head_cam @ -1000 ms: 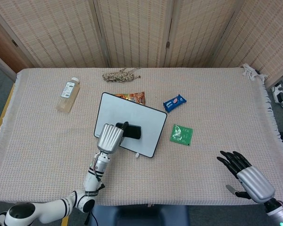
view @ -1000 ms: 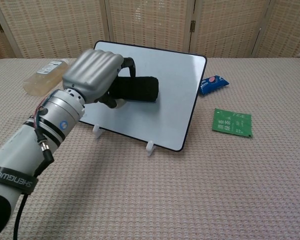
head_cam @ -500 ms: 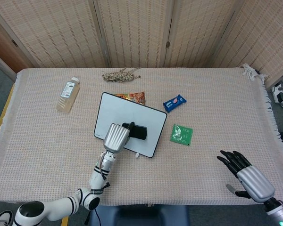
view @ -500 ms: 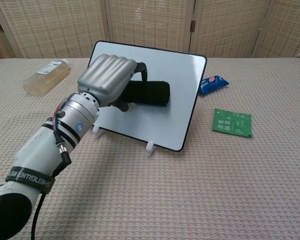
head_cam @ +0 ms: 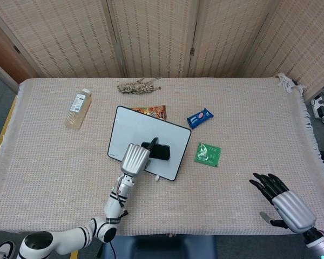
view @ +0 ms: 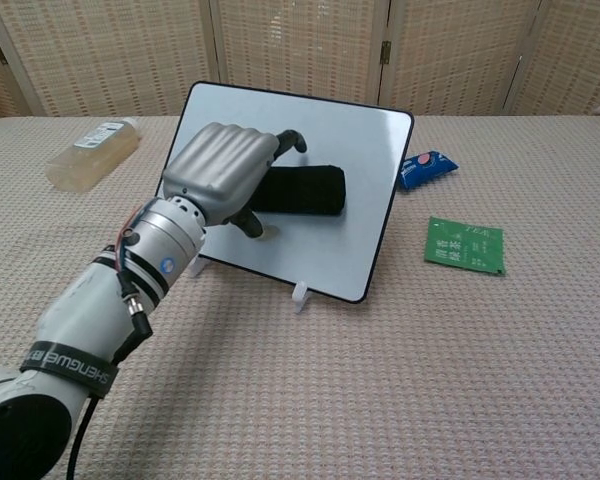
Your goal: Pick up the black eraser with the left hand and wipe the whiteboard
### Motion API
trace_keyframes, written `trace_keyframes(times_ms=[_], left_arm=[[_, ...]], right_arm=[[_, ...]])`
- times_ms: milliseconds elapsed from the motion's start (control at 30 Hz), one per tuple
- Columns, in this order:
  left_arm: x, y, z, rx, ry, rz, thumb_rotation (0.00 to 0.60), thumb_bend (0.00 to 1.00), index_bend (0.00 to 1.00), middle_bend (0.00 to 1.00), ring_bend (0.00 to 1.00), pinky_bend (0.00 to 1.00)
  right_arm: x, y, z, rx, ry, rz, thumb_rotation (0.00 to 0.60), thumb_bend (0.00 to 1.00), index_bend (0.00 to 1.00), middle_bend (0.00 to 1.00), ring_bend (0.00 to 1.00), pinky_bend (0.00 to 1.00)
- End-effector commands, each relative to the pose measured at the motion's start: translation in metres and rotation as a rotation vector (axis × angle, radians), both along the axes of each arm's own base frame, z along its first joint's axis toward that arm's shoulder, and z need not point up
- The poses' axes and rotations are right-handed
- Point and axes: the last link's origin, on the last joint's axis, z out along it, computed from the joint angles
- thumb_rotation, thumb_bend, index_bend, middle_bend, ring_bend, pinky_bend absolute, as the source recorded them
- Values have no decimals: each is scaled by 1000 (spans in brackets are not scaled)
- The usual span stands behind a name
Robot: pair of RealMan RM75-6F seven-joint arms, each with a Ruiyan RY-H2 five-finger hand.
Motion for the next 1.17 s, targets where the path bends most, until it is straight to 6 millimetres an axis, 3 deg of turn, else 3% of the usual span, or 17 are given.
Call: trace_keyframes(times_ms=[33, 167, 333, 500, 567, 600, 667, 733, 767, 800, 900, 1033, 1167], left_arm=[[0, -3, 1, 0, -6, -4, 600, 180, 220, 1000, 997, 1000], [-1, -10, 8, 13, -9, -16, 600, 178, 218, 1000, 997, 1000], [-13, -27, 36, 49, -30, 6, 600, 178, 223, 1000, 998, 1000], [-53, -74, 86, -23, -46, 148, 600, 182, 263, 1000, 992, 1000], [-75, -97, 110, -31, -47, 173, 600, 185, 268, 1000, 924, 979], [-86, -109, 119, -38, -38, 196, 600, 186, 264, 980, 834, 919], [-107, -136, 132, -78, 38, 247, 600, 186, 217, 661, 501, 654], [-128, -165, 148, -97, 155, 302, 600, 184, 107, 145, 107, 320], [-136, -181, 156, -82, 170, 316, 600, 183, 75, 60, 43, 239], [-143, -192, 161, -70, 164, 323, 600, 182, 40, 3, 1, 117], [-172, -224, 175, 8, 105, 343, 600, 182, 26, 0, 0, 1], [-199, -247, 186, 110, 8, 364, 600, 182, 12, 0, 0, 0], [-203, -251, 196, 152, -51, 343, 600, 182, 0, 0, 0, 0]], right_arm=[[1, 1, 0, -4, -2, 4, 600, 348, 0, 0, 0, 0], [1, 3, 3, -26, -15, 16, 600, 348, 0, 0, 0, 0], [1, 6, 7, -53, -25, 29, 600, 348, 0, 0, 0, 0], [2, 12, 2, -43, -11, 42, 600, 347, 0, 0, 0, 0], [2, 13, -3, -38, 3, 37, 600, 347, 0, 0, 0, 0], [2, 14, -5, -37, 7, 35, 600, 348, 0, 0, 0, 0], [3, 15, -9, -32, 17, 36, 600, 348, 0, 0, 0, 0], [5, 18, -14, -26, 29, 41, 600, 348, 0, 0, 0, 0], [5, 19, -17, -22, 36, 43, 600, 348, 0, 0, 0, 0], [6, 21, -18, -19, 38, 43, 600, 348, 0, 0, 0, 0], [4, 24, -21, -18, 45, 32, 600, 348, 0, 0, 0, 0], [4, 27, -22, -27, 52, 39, 600, 347, 0, 0, 0, 0], [3, 24, -23, -28, 59, 37, 600, 348, 0, 0, 0, 0]])
